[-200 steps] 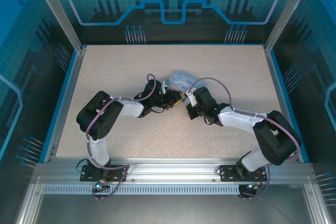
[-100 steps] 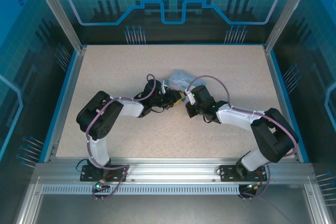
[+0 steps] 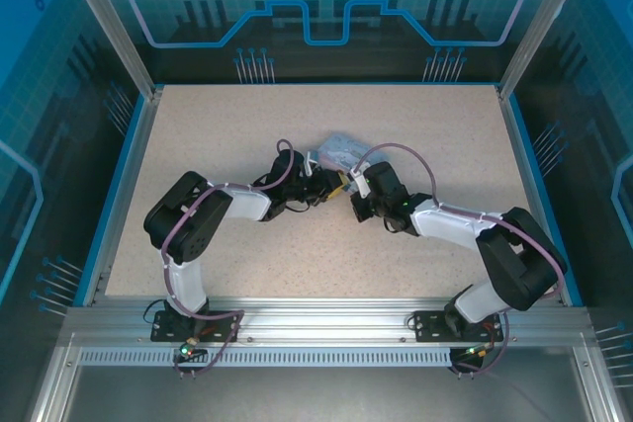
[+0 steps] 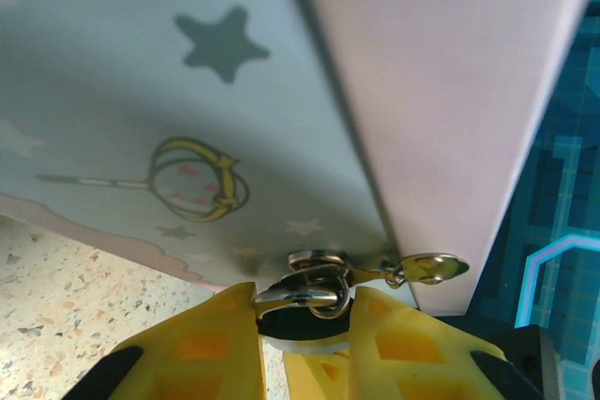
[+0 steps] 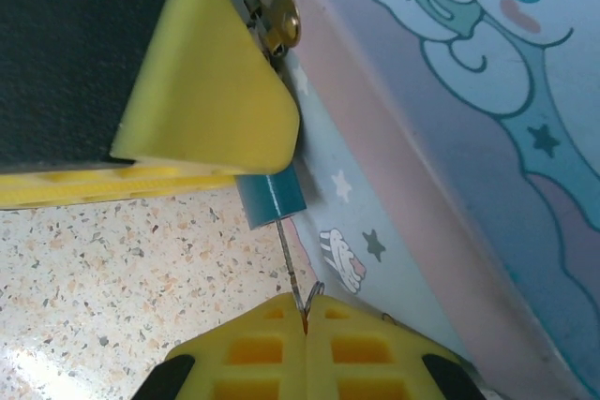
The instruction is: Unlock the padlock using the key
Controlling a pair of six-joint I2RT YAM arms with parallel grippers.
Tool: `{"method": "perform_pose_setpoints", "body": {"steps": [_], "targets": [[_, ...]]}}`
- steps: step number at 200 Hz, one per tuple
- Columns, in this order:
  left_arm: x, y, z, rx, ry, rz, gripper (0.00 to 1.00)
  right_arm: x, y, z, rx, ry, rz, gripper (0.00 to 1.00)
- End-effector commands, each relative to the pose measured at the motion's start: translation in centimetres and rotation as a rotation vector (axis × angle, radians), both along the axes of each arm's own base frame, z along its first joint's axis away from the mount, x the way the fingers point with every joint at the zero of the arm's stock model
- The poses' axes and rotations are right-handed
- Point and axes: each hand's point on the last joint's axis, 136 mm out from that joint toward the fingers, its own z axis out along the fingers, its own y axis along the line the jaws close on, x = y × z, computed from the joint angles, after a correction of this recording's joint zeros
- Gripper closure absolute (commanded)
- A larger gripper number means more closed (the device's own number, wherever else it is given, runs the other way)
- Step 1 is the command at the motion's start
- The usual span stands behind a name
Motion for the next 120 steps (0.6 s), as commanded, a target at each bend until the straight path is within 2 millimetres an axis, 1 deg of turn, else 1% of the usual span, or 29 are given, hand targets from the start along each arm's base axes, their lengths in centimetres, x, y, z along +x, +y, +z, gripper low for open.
{"method": "perform_pose_setpoints", "body": {"steps": [1,59,79,120], "targets": [[-0.4,-1.4,2.3,-0.051,-0.044,-0.058,0.93,0.6,0.8,1.8,0.056,-0.063,0.026,1.00],[-0.6,-1.5,2.5,-0.056,-0.044,-0.069,0.93,1.0,1.0,1.7,0.044,-0.071,0.035,1.00],[-0.8,-1.6,2.7,-0.063,-0.041,-0.079,0.93,1.6,1.0,2.0,0.027,-0.092,0.037,1.00],[-1.3,-1.5,3.2,-0.062,-0.038,-0.096,0.93,2.6,0.6,1.7,-0.039,-0.114,0.039,1.00]]}}
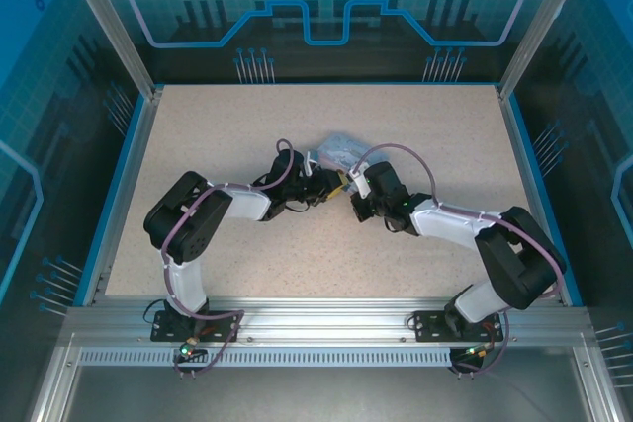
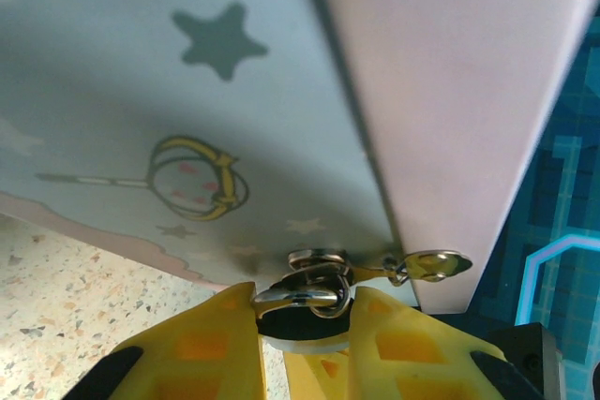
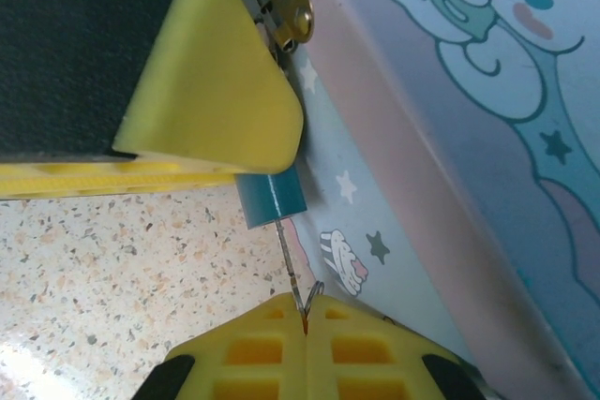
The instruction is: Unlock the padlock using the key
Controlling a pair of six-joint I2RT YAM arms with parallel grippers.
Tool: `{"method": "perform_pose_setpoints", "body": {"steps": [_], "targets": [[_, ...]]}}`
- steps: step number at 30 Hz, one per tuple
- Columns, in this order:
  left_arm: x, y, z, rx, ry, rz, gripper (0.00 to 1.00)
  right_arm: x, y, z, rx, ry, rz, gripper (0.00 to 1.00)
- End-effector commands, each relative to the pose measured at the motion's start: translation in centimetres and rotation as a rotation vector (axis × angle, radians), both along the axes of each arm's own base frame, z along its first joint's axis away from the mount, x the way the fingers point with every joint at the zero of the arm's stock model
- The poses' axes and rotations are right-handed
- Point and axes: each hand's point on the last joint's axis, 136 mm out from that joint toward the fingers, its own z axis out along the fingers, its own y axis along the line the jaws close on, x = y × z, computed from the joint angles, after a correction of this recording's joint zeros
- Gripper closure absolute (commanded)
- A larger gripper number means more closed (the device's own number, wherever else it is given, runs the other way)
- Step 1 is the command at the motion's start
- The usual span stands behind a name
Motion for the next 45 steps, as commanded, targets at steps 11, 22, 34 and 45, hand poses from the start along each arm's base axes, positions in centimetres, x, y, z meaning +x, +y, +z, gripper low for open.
{"method": "perform_pose_setpoints", "body": {"steps": [11,22,34,45], "targets": [[-2.2,-1.3,3.6,-0.046,-0.037,-0.114,0.93,3.1,0.7,3.2,0.048,-0.154,0.061,1.00],[-2.2,-1.4,3.6,-0.047,-0.034,-0.114,0.93,2.8,2.0,3.9,0.127,-0.138,0.152,1.00],[-2.3,-1.3,3.3,-0.038,-0.016,-0.110,0.93,3.4,2.0,4.6,0.090,-0.180,0.160,1.00],[-2.0,-1.2,2.9,-0.035,0.012,-0.085,0.93,2.4,2.9,3.9,-0.010,-0.176,0.226,1.00]]}}
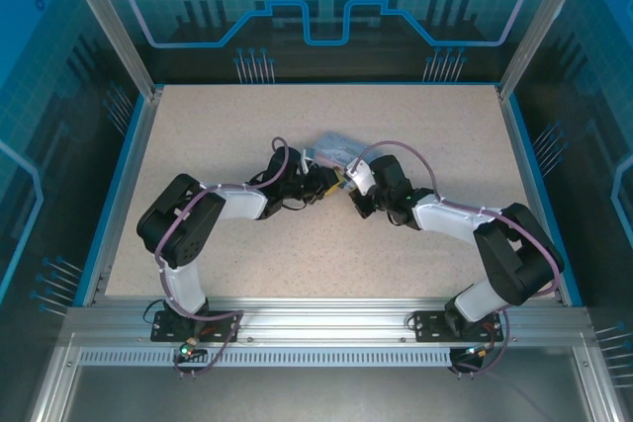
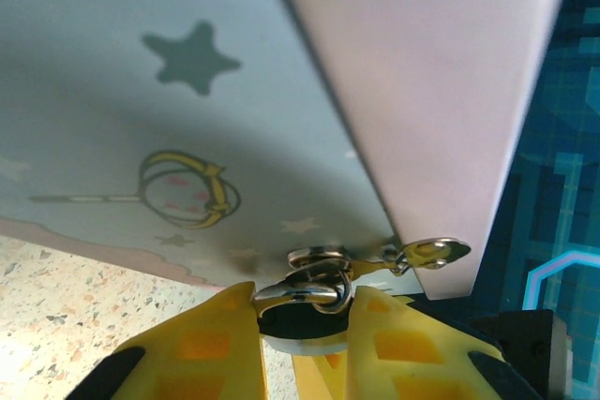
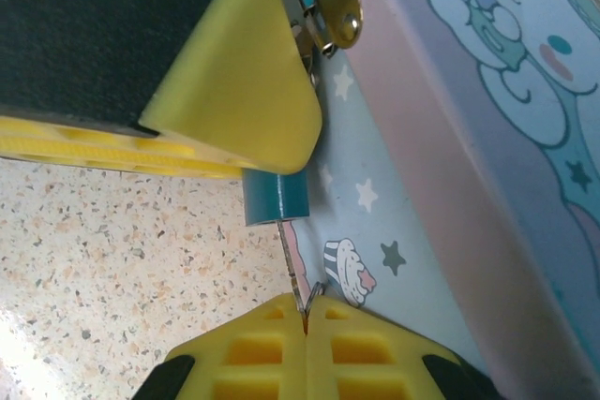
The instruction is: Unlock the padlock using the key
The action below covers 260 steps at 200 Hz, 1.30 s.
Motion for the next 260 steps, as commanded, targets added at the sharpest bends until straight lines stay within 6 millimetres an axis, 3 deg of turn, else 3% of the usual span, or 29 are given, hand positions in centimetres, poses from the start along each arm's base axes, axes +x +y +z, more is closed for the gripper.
{"method": "perform_pose_setpoints", "body": {"steps": [1,93,167,213,260], "targets": [[-2.2,-2.1,2.2,-0.058,0.004,-0.117,0.93,1.7,2.2,3.1,0.021,-0.117,0.042,1.00],[-2.6,-1.9,2.0,-0.053,0.011,-0.124,0.93,3.1,1.9,6.0,0.179,-0.156,-0.020,1.00],[-2.6,-2.1,2.3,-0.057,0.003,-0.131,0.93,2.1,3.3,7.6,0.311,-0.115,0.057,1.00],[-2.7,-2.2,2.5,-0.062,-0.003,-0.142,0.93,2.9,2.3,8.0,0.440,-0.056,0.029,1.00],[-2.8,-2.2,2.2,-0.061,0.004,-0.147,0.93,3.2,2.0,7.7,0.428,-0.038,0.032,1.00]]}}
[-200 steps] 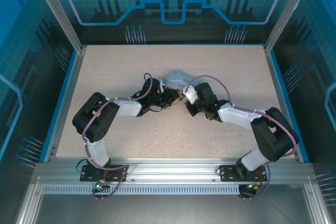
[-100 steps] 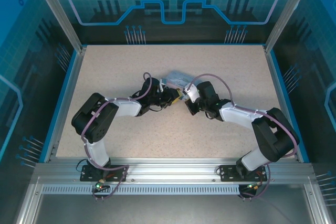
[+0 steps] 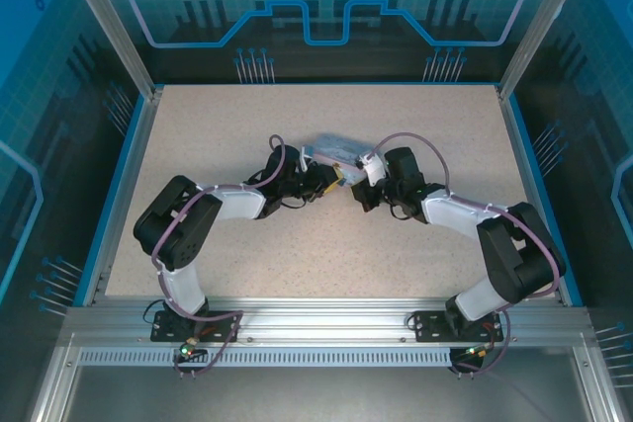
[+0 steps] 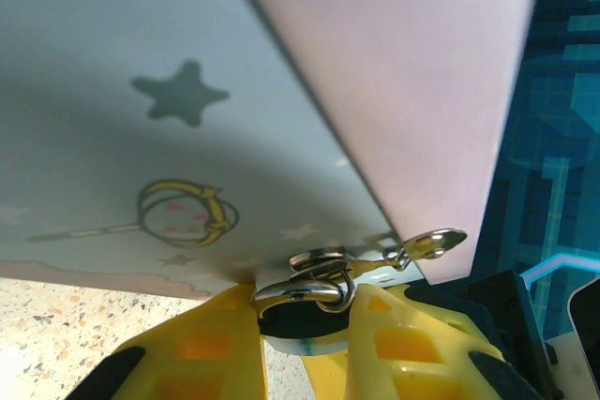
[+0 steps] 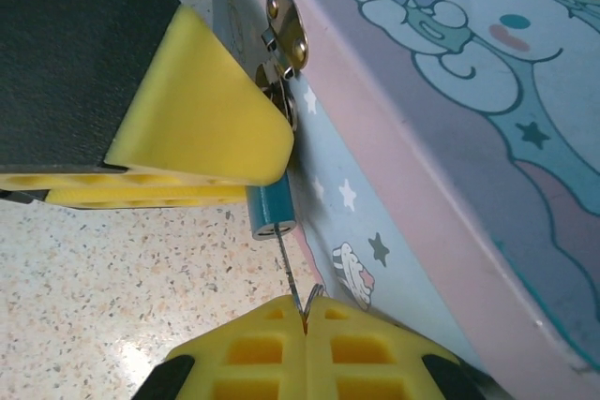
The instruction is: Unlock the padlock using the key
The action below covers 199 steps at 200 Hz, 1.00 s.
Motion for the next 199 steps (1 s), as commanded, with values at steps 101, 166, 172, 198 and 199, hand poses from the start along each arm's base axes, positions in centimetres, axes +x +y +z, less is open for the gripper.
{"method": "perform_pose_setpoints", "body": {"steps": [101,166,172,198,199], "targets": [[-3.0,-2.6,2.2,-0.084,0.010,-0.163,0.93,3.3,1.9,2.7,0.047,-0.154,0.016,1.00],[-3.0,-2.7,1.8,-0.075,0.019,-0.164,0.93,4.1,3.5,4.6,0.107,-0.218,0.038,1.00],[-3.0,-2.7,1.7,-0.075,0.020,-0.165,0.93,4.1,3.8,4.6,0.111,-0.218,0.048,1.00],[-3.0,-2.8,1.4,-0.075,0.027,-0.163,0.94,4.1,4.8,4.9,0.118,-0.233,0.063,1.00],[-3.0,-2.8,1.4,-0.075,0.028,-0.164,0.94,4.2,4.8,4.9,0.118,-0.233,0.062,1.00]]}}
